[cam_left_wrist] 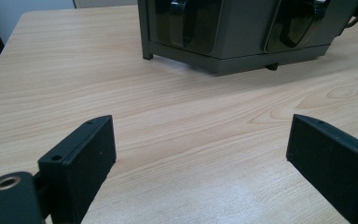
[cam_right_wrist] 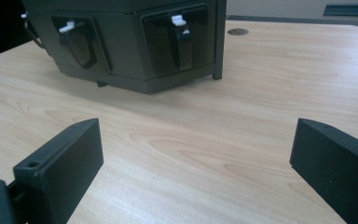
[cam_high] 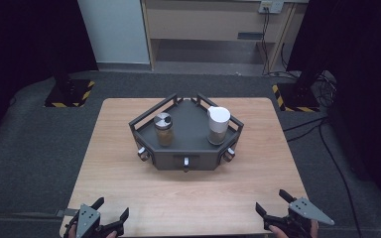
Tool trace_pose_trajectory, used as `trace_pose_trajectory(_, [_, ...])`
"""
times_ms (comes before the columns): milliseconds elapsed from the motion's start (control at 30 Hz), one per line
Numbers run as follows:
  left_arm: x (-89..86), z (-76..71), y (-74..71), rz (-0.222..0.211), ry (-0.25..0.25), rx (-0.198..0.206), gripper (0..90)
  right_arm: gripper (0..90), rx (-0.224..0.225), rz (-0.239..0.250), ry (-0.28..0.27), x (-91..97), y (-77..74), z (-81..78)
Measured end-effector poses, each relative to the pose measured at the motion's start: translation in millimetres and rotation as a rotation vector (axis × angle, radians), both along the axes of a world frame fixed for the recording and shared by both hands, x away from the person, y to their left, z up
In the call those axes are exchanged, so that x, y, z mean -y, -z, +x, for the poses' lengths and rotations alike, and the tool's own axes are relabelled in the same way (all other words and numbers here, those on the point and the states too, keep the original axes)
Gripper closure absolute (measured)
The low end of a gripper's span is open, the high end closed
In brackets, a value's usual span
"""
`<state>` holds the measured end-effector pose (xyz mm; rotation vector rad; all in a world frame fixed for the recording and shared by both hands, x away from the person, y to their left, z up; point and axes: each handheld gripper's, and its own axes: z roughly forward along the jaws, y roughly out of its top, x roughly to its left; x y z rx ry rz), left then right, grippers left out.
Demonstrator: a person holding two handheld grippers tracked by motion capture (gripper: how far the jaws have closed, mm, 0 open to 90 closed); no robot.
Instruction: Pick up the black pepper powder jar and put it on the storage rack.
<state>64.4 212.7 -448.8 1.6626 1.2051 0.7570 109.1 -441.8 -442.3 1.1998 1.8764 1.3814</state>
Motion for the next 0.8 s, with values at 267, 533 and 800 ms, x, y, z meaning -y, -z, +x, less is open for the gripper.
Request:
trace_pose_trajectory(267, [-0.2, -1.0, -0.3, 0.003, -0.007, -0.003, 6.9, 2.7, -0.004, 0.000, 0.016, -0.6, 15.0, -13.4])
trace_pose_trajectory(533, [-4.1, -0.7, -0.1, 0.005, -0.031, -0.010, 6.8, 2.8, 0.004, 0.029, 0.029, 1.6, 25.9, -20.1])
trace_pose_trajectory(800, [2.7, -0.3, -3.6, 0.038, -0.005, 0.001, 6.8, 2.8, 0.017, -0.029, -0.004, -5.5, 27.2, -16.3])
